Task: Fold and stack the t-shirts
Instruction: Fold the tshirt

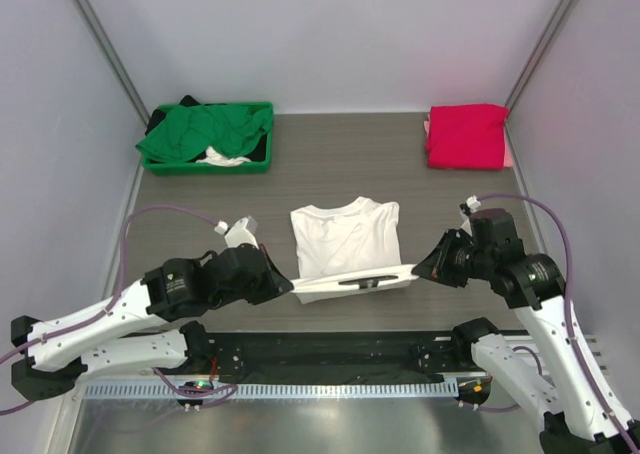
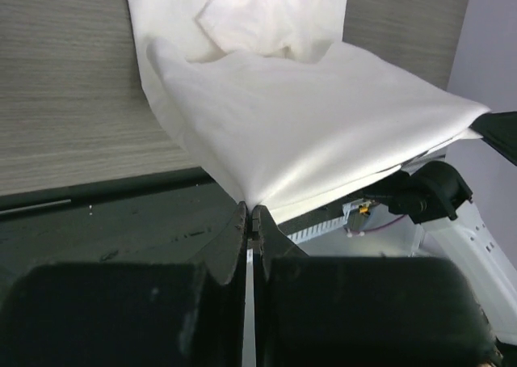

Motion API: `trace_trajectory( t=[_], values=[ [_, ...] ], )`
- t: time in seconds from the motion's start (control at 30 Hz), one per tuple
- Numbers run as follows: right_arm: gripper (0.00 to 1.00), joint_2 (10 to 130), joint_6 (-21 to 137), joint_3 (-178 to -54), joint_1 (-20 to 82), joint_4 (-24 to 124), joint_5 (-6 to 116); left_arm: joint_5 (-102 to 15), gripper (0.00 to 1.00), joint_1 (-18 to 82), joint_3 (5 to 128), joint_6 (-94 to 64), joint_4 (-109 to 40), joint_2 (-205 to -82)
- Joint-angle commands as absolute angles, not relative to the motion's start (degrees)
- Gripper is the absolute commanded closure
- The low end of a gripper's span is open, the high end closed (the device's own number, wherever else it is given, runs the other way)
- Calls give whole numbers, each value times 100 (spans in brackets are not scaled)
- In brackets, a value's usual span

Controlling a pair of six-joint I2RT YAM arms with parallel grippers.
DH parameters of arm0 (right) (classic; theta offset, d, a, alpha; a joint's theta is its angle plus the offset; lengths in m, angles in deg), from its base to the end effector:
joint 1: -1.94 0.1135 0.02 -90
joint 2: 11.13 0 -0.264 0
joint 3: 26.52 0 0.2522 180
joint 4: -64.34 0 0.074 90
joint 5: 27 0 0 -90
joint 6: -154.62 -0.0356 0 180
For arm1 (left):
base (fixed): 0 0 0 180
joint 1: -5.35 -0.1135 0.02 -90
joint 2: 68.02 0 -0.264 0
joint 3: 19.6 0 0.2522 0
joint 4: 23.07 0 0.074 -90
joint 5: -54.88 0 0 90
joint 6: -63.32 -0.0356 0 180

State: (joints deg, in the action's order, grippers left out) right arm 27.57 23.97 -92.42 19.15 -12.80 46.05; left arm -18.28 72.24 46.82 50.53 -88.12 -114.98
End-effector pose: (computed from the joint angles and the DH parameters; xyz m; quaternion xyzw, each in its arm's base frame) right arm 0.0999 0.0418 0.3111 0.1393 0.9201 0.2851 0.2295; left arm 0.0696 -0.1369 0.3133 -0.1375 0.9072 -0.3139 0.2442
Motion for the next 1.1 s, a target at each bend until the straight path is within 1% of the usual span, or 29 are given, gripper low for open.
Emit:
trace_trajectory(
  t=[0.0,0.1,0.37,0.53,0.67,0.8,0.83,1.07],
  values=[
    [99,3122,2603,-9617,1899,-1042,5244,-1148,100,7075,5005,4760,-9466,-11662],
    [99,3474,2665,-9758,1890,-840,5315,-1270,100,6732,5172,4443,-9317,-11899],
    [99,4370,2866,-10039,1890,-339,5553,-2255,100,5300,5559,3591,-8904,-12576],
    [99,5125,3007,-10294,1890,-49,5711,-2668,100,4562,5840,3063,-8605,-13156],
    [99,5829,3131,-10487,1882,328,5939,-2949,100,4122,6043,2782,-8298,-13927],
    [99,6820,3288,-11030,1855,610,5983,-3353,100,3569,6349,2554,-7981,-14569],
    [99,6823,3324,-11146,1846,610,5957,-3398,100,3480,6420,2501,-7981,-14702],
    [99,8341,3482,-12165,1794,760,6063,-3889,100,2882,7281,2062,-7849,-16029]
  ],
)
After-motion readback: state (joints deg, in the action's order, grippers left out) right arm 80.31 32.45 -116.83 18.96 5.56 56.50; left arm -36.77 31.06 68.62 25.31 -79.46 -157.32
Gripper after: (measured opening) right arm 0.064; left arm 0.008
